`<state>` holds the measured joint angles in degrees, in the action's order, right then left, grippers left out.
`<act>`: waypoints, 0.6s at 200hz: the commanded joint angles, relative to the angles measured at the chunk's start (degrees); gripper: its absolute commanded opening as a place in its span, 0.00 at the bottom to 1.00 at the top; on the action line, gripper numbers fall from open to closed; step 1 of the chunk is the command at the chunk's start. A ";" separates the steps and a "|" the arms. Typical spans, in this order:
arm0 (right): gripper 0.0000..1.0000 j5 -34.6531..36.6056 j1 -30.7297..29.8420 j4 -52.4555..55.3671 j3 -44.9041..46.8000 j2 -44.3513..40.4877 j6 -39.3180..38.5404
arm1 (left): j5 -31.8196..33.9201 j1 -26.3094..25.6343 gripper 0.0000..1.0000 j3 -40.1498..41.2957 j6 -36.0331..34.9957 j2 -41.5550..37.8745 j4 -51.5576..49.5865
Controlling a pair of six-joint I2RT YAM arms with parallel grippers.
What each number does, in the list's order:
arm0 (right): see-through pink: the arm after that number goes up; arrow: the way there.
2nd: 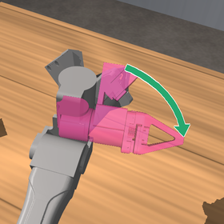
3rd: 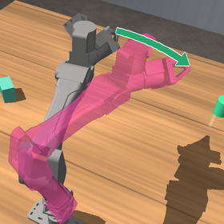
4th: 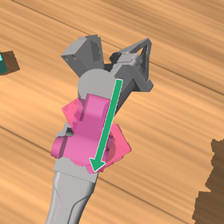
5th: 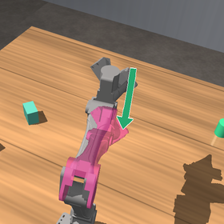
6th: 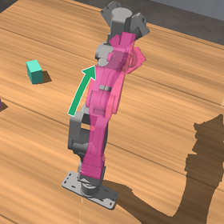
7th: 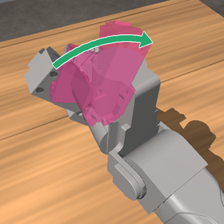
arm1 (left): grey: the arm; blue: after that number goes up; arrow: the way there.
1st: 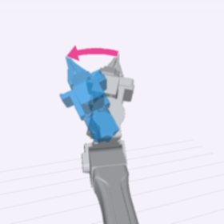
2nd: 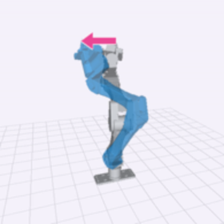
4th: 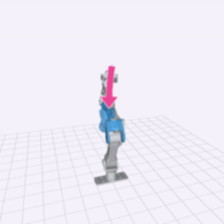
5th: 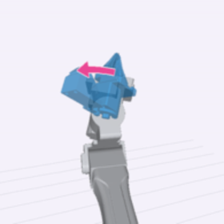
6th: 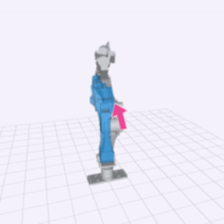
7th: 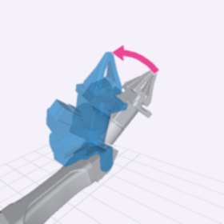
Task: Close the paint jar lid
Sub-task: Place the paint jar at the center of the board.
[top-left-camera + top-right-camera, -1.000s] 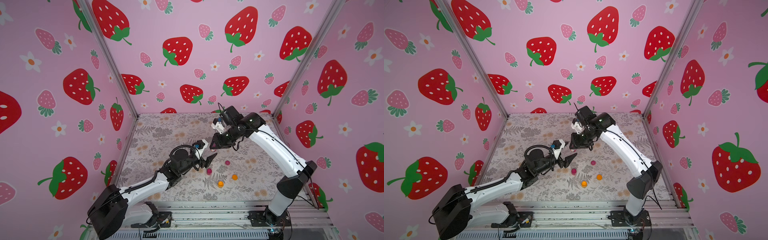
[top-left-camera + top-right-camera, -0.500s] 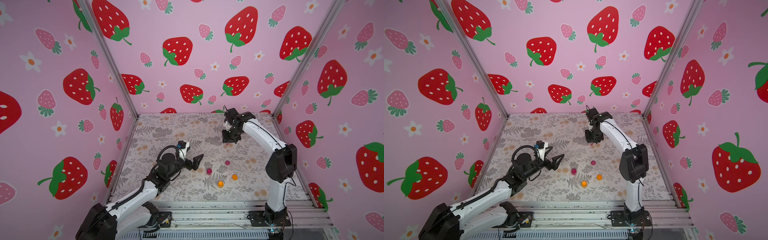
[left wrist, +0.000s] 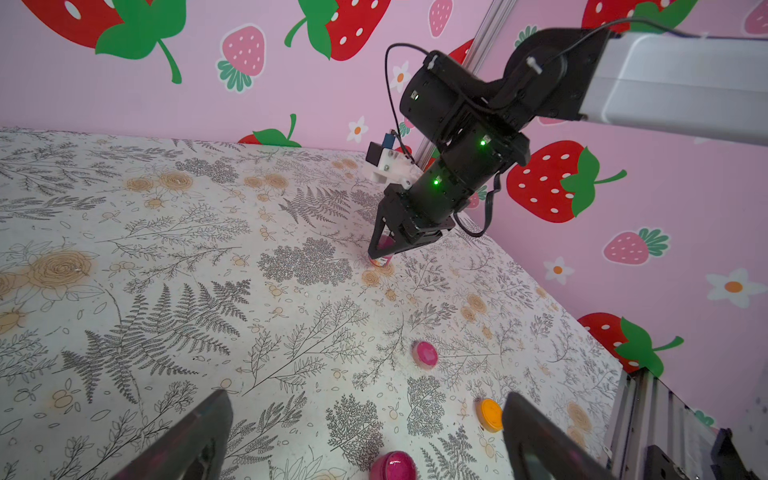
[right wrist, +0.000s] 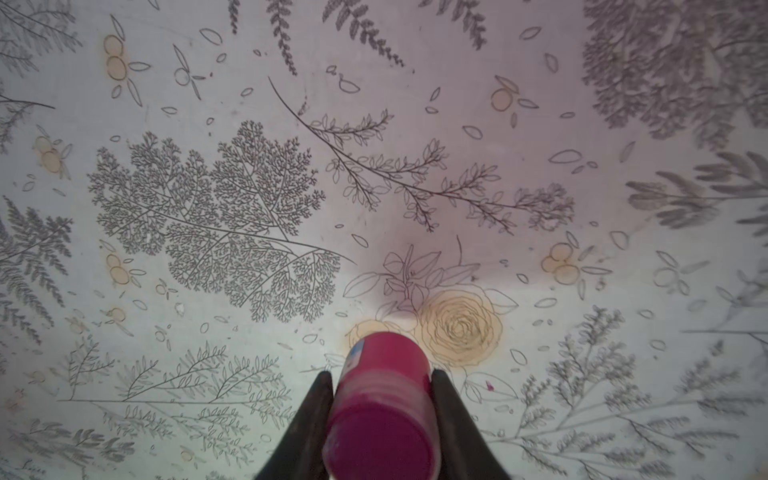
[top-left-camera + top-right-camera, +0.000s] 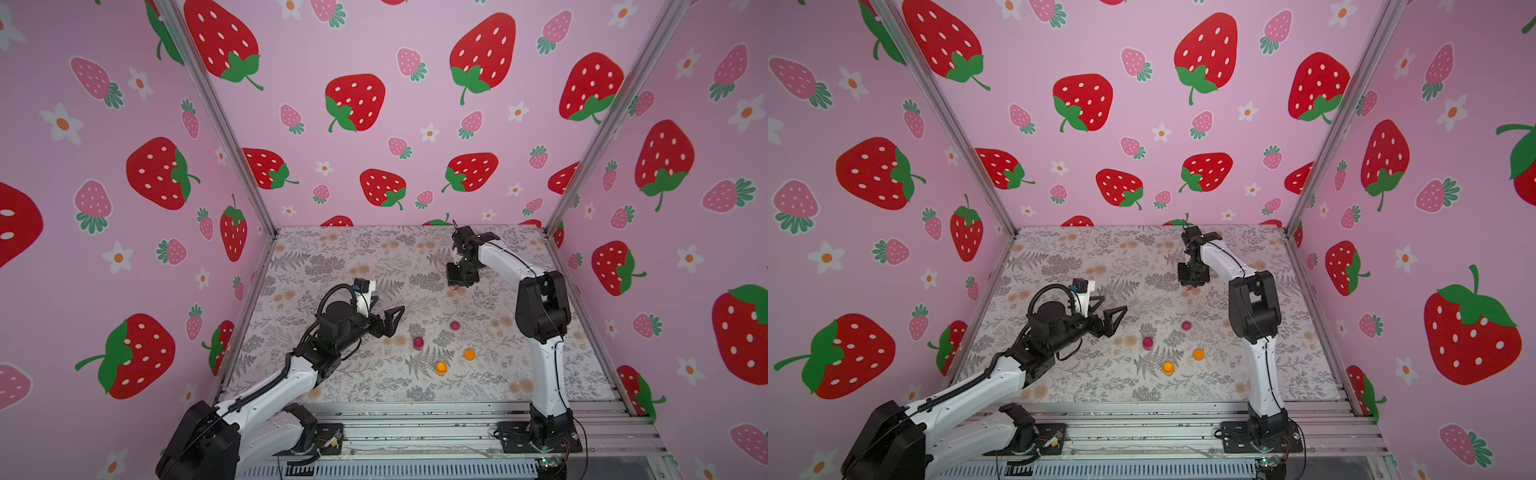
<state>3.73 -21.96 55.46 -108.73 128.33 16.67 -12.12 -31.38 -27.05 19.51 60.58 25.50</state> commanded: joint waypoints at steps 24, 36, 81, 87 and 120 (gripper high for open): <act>0.42 0.23 -0.19 -0.54 -1.31 2.03 0.64 | -2.31 0.06 0.99 0.37 0.44 -1.85 1.23; 0.51 -0.12 -0.19 -0.48 -1.09 1.32 0.75 | -2.01 0.01 0.99 0.99 0.38 -2.67 1.45; 0.69 -0.06 -0.19 0.53 2.30 -8.52 0.21 | -0.98 0.06 0.99 2.40 0.07 -5.56 1.22; 0.70 -0.54 -0.19 0.07 3.66 -10.92 0.12 | -0.90 -0.02 0.99 2.67 0.11 -5.85 1.38; 0.71 -6.21 -2.07 -0.40 12.94 -22.89 -2.22 | 0.06 -0.07 0.99 4.15 -0.13 -6.43 2.25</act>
<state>2.50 -22.31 54.48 -100.71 114.10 16.45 -12.82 -31.38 -24.23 19.53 54.85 25.98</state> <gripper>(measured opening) 0.707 0.993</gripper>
